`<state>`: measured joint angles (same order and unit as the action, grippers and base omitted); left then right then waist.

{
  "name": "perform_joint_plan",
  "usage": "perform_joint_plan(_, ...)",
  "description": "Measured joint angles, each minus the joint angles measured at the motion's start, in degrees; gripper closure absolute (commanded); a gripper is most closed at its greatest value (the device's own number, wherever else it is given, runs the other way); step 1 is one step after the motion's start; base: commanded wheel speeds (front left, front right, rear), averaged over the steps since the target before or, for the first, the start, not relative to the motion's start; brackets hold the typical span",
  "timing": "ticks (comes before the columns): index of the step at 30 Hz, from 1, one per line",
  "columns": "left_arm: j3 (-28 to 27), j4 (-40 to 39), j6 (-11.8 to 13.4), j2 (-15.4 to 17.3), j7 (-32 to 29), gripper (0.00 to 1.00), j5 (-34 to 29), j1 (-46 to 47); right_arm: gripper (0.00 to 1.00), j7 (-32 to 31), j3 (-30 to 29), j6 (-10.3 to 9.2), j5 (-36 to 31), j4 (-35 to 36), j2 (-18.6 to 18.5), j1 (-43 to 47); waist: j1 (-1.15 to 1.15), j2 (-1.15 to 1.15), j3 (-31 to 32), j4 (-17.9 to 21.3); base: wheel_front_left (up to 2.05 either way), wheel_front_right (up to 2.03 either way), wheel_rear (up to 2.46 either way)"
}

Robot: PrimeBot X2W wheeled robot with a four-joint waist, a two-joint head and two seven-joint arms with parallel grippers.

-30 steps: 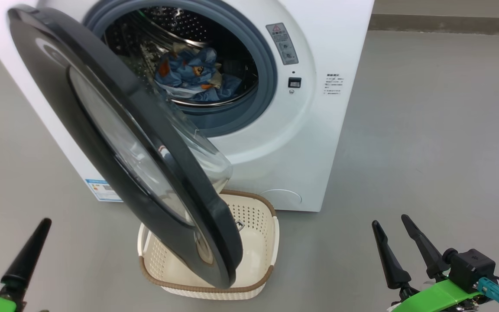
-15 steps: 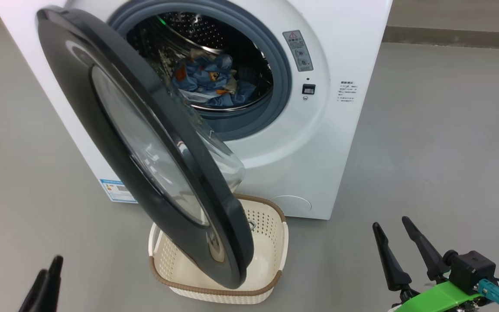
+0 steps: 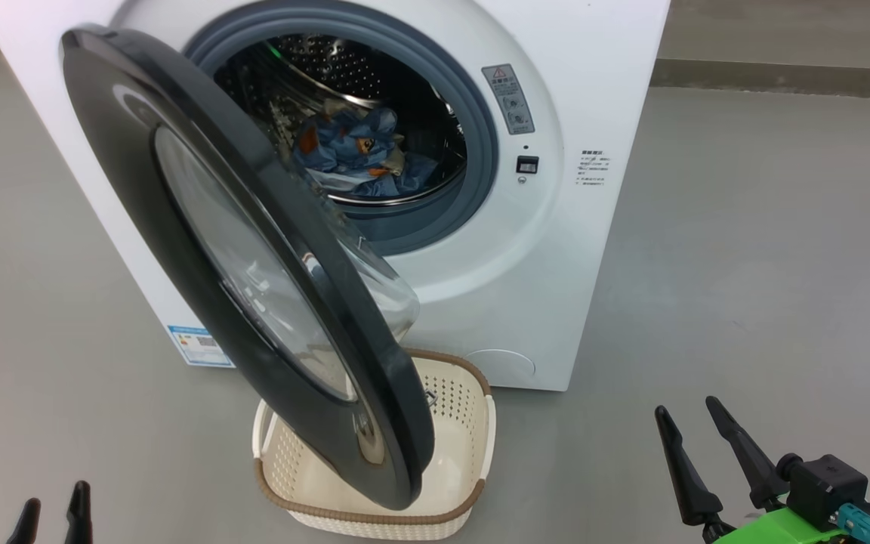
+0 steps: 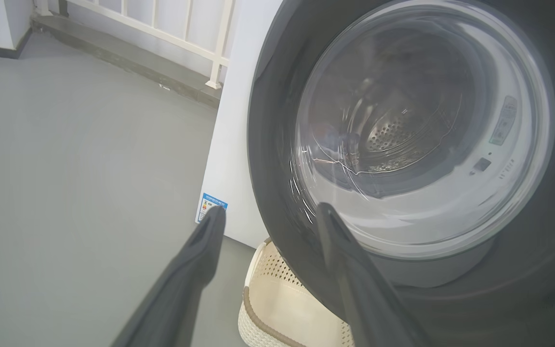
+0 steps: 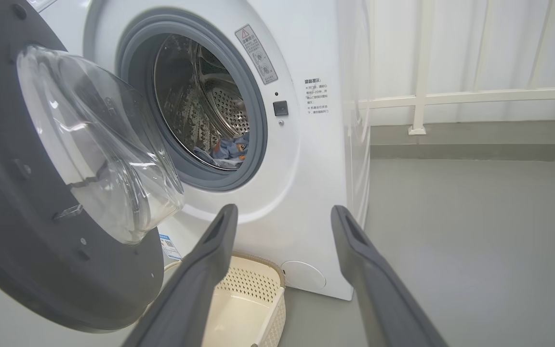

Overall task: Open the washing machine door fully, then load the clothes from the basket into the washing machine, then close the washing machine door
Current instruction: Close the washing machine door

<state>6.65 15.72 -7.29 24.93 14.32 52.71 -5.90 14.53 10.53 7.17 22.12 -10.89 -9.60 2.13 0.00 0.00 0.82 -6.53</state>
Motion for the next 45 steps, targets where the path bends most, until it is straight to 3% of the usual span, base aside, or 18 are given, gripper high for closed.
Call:
perform_joint_plan(12, -11.34, -2.31, -0.08, -10.17, 0.08, 0.00, -26.06, -2.64, 0.00, 0.00, -1.14, 0.00, 0.00, 0.04, 0.10, 0.91, 0.00, 0.00, 0.49, 1.28, 0.00, 0.00, 0.00)
perform_joint_plan(19, -12.68, -2.12, -0.23, -12.79, 0.08, 0.00, -31.18, -4.46, 0.00, 0.00, -1.21, 0.00, 0.00, 0.01, 0.13, 0.91, 0.00, 0.00, 0.28, 1.63, 0.00, 0.00, 0.00)
perform_joint_plan(30, -13.66, -2.03, -0.23, -13.96, 0.08, 0.00, -32.23, -4.76, 0.00, 0.00, -1.52, 0.00, 0.00, -0.03, 0.15, 0.91, 0.00, 0.00, 0.11, 1.11, 0.00, 0.00, 0.00)
perform_joint_plan(31, -13.66, -2.03, -0.23, -13.96, 0.08, 0.00, -32.23, -4.76, 0.30, 0.00, -1.52, 0.00, 0.00, -0.03, 0.15, 0.91, 0.00, 0.00, 0.11, 1.11, 0.00, 0.00, 0.00)
perform_joint_plan(32, -13.68, -2.03, -0.23, -14.00, 0.08, 0.00, -32.23, -4.76, 0.53, 0.00, -1.51, 0.00, 0.00, -0.10, 0.18, 0.91, 0.00, 0.00, 0.16, 1.04, 0.00, 0.00, 0.00)
perform_joint_plan(33, -13.73, -2.03, -0.23, -14.06, 0.08, 0.00, -32.23, -4.75, 0.69, 0.00, -1.51, 0.00, 0.00, -0.13, 0.19, 0.90, 0.00, 0.00, 0.21, 0.96, 0.00, 0.00, 0.00)
perform_joint_plan(34, -13.74, -2.03, -0.23, -14.16, 0.08, 0.00, -32.23, -4.75, 0.96, 0.00, -1.47, 0.00, 0.00, -0.14, 0.22, 0.88, 0.00, 0.00, 0.25, 0.87, 0.00, 0.00, 0.00)
perform_joint_plan(35, -13.73, -2.03, -0.23, -14.25, 0.08, 0.00, -32.23, -4.75, 1.00, 0.00, -1.43, 0.00, 0.00, -0.15, 0.24, 0.84, 0.01, 0.00, 0.30, 0.75, 0.00, 0.00, 0.00)
perform_joint_plan(45, -13.94, -2.32, -0.23, -15.16, 0.08, 0.00, -33.63, -4.69, 1.00, 0.00, 1.11, 0.00, 0.07, 2.25, 0.73, -4.15, 0.00, 0.00, 0.60, -1.11, 0.00, 0.00, 0.00)
